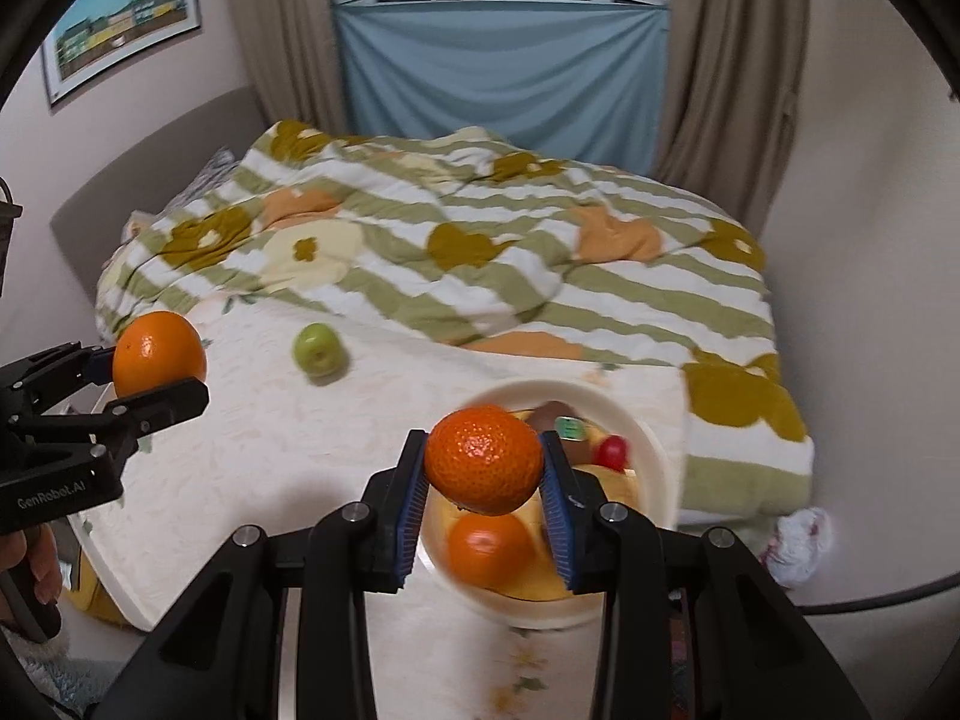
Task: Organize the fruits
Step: 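Carry the large orange onto the duck plate and open the left tool, then lower the mandarin onto the duck plate and open the right tool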
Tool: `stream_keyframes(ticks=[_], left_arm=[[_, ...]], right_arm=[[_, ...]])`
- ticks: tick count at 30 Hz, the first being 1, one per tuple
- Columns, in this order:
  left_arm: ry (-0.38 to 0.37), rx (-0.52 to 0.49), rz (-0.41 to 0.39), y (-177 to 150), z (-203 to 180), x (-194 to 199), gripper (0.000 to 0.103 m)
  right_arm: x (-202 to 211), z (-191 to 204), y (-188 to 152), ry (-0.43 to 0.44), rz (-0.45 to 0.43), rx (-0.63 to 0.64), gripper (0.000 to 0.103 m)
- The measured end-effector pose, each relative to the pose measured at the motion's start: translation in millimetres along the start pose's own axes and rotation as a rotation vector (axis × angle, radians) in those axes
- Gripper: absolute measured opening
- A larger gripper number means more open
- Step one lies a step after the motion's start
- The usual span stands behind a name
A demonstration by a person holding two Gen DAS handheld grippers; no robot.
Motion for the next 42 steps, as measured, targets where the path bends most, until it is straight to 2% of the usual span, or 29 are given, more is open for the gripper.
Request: stream_keyframes(ticks=[8,19,26,34,35,38,42], left_arm=[[-0.114,-0.115,0.065,24.5,-38.3,-48.5,0.068],[-0.237,-0.229,0.186,28.0,-76.0,-123.6,0.068],[-0.261,-0.271,0.251,12.7,-85.3,-158.9,0.068],[-0.243,-0.312,0.271,-5.0,-86.2,-176.7,0.069],[-0.252,-0.306,0.267,-5.2,-85.8,-176.5,0.071],[-0.266,-0.288,0.23,-1.4,-83.2,-168.9,0.103],[-0.241,-0.286,0.181,5.5,-79.5,-153.8,0.103]], right_arm=[[-7.2,-45.6,-3.0,-0.073,0.022,-0.118,0.033],[-40.3,-75.6,-7.8,-0.126,0.076,-0.224,0.033],[-59.9,-82.3,-13.6,-0.134,0.097,-0.262,0.033],[-73.1,-88.0,-21.2,-0.121,0.119,-0.296,0.033],[-73.3,-88.0,-21.8,-0.121,0.12,-0.297,0.033],[-73.2,-88.4,-22.3,-0.12,0.121,-0.297,0.033],[-72.6,-88.6,-22.9,-0.121,0.116,-0.295,0.033]])
Point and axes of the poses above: each gripper's, at about its wrist camera, not at the fingertips, and x roughly against the way its jaws point, z to its left, y to its top, the point moved 3 cm from there along -x, roughly the way its jaws point, and after that the axes turned 5 degrees about -y, right-handed, at the moved point
